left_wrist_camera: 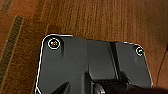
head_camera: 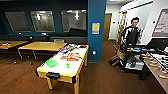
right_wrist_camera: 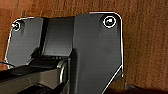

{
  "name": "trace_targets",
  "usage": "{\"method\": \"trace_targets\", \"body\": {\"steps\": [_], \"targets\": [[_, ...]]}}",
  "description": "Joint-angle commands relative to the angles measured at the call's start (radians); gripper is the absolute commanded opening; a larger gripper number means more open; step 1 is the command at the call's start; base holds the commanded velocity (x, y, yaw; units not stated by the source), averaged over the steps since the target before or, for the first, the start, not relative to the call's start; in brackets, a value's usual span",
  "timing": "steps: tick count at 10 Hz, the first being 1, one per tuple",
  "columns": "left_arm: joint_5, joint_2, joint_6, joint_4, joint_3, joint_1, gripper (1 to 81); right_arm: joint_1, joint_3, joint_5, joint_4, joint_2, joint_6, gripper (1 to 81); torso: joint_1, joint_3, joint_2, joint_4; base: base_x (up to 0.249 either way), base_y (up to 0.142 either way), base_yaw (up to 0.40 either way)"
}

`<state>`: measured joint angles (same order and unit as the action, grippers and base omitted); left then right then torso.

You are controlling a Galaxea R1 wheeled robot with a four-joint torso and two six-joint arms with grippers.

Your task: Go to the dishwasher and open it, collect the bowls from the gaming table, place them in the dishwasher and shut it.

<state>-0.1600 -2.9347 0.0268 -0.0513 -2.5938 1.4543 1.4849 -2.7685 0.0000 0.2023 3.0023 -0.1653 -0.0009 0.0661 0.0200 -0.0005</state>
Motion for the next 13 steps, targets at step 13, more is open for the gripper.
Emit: {"method": "trace_targets", "body": {"steps": [13], "targets": [[0.04, 0.009, -0.001, 0.002, 0.0, -0.057, 81.1, -0.056, 0.0, -0.048, -0.003, -0.004, 0.0, 81.1, 0.001, 0.0, 0.0, 0.0, 0.093, 0.103, 0.0]]}}
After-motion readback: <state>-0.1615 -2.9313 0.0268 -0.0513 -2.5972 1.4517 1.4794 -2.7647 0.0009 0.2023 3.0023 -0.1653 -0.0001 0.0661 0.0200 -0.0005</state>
